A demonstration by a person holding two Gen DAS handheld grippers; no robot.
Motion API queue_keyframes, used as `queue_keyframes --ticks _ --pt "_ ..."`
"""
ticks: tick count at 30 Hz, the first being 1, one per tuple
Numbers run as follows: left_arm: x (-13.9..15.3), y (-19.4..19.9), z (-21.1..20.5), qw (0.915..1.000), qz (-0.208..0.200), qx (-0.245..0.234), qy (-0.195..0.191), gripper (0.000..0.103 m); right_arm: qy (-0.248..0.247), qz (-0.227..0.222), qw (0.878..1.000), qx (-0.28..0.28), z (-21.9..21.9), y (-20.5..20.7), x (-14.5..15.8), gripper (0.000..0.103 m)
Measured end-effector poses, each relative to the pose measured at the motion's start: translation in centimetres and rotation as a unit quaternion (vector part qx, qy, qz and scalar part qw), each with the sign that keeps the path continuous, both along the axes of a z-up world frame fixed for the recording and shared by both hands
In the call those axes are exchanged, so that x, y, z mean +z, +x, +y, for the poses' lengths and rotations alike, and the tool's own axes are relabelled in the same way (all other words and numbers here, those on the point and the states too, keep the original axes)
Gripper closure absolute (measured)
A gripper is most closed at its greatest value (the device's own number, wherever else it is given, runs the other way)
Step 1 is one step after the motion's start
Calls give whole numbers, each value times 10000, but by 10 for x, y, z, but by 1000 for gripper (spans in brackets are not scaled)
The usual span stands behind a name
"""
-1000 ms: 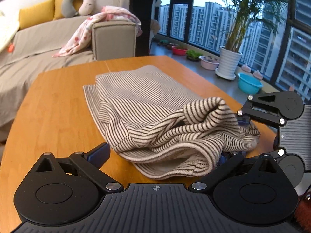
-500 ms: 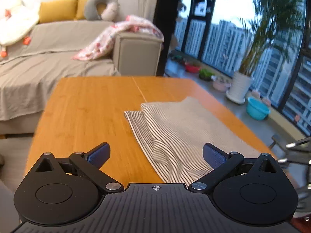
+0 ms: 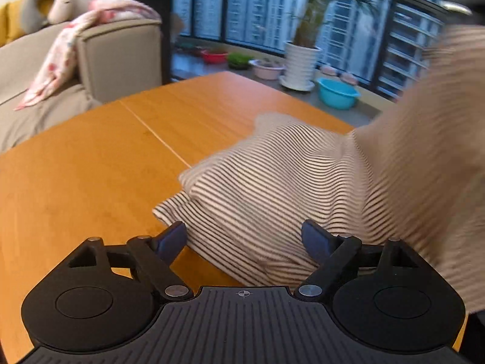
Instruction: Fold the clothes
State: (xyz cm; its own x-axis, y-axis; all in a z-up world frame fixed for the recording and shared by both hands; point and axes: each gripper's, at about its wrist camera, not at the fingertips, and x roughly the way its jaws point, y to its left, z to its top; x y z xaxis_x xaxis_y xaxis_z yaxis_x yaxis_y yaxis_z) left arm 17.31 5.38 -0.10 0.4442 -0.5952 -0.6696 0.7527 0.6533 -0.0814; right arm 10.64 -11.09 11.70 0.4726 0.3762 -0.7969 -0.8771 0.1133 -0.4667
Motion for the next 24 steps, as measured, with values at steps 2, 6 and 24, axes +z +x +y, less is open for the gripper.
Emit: queue_keyframes --ticks 2,6,24 --pt "-1 0 4 10000 46 -46 -40 15 44 305 9995 -110 4 43 -20 62" --pt "13 5 9 9998 23 111 -183 13 291 745 9949 -607 -2 102 -54 51" --pt "47 49 -4 9967 -118 798 -121 3 2369 -240 9051 -3522 -88 117 -57 19"
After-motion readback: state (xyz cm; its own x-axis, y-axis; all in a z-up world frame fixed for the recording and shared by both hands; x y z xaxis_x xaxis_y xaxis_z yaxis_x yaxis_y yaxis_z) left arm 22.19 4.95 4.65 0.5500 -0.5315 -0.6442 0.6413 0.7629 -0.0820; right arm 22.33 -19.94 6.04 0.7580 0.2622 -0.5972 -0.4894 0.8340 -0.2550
